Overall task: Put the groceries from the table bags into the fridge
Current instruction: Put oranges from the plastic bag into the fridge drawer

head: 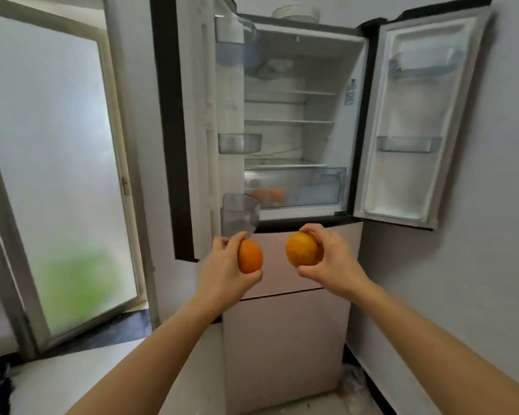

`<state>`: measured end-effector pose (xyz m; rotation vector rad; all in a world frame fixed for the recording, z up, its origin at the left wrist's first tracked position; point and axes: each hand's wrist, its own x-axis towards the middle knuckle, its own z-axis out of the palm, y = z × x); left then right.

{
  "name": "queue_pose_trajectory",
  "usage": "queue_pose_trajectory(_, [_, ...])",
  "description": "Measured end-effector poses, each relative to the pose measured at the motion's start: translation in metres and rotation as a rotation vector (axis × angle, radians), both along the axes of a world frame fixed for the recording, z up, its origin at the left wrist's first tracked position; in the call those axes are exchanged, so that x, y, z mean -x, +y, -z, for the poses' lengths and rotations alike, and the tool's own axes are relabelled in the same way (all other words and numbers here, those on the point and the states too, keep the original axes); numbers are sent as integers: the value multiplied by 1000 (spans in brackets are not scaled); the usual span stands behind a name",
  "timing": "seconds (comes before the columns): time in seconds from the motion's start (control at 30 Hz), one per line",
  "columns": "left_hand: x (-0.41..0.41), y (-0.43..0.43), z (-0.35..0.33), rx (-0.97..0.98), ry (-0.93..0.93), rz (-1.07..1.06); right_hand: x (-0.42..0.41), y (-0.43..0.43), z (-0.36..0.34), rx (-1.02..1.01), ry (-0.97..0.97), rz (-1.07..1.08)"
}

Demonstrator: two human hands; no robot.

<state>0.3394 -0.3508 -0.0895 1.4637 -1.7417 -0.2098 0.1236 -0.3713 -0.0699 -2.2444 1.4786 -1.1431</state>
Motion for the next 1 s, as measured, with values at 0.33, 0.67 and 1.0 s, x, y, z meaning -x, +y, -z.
queue_pose_trajectory(0.33, [79, -180, -55, 78, 58, 148, 68, -160, -44, 89, -5, 71])
queue_pose_trajectory(0.67, [128, -349, -108, 93, 293, 93, 101, -335, -96, 120, -27, 74])
queue_pose_trajectory(1.0, [150, -517, -154, 82, 343, 26, 135, -512, -137, 119, 13, -57])
